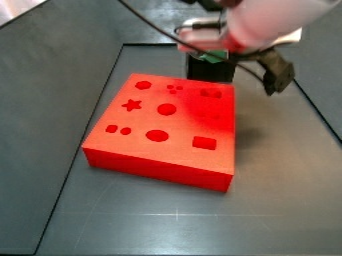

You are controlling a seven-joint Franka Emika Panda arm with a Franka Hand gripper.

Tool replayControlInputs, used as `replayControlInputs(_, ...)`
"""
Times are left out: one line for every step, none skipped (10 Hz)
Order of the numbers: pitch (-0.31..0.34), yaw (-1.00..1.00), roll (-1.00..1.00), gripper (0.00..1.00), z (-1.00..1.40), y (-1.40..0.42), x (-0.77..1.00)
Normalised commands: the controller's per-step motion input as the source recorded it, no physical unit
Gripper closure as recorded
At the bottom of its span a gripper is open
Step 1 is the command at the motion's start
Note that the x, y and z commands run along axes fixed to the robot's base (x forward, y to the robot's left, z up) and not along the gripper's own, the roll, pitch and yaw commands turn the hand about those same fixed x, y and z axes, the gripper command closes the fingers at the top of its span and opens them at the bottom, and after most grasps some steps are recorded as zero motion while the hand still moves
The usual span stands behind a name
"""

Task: Pick up the 3 prong object. Move up. Place the 3 prong object on the fixture. Regrasp the 3 prong object. Move to above the board. Insert the 3 prong object.
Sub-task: Regrasp the 3 prong object, then move to above the board.

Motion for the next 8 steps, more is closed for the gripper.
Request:
replayControlInputs(0.034, -0.04, 0.06, 0.00, -0.31, 0.00, 0.08)
replayControlInputs(0.049, -0.01, 0.07, 0.00, -0.17, 0.00, 0.08)
replayControlInputs(0.000, 0.00, 0.00, 1.00, 0.00, 0.00, 0.00)
replayControlInputs(-0.058, -0.13, -0.10, 1.00, 1.00, -0.31, -0.38)
replayControlInputs(-0.059, -0.13, -0.10, 1.00, 1.00, -0.31, -0.38)
replayControlInputs(-0.045, -0.10, -0.10, 1.00, 1.00, -0.27, -0.36)
replayControlInputs(-0.014, -0.07, -0.11, 1.00, 1.00, -0.25, -0.35)
replayControlInputs(0.005, -0.06, -0.10, 1.00, 1.00, -0.24, -0.33)
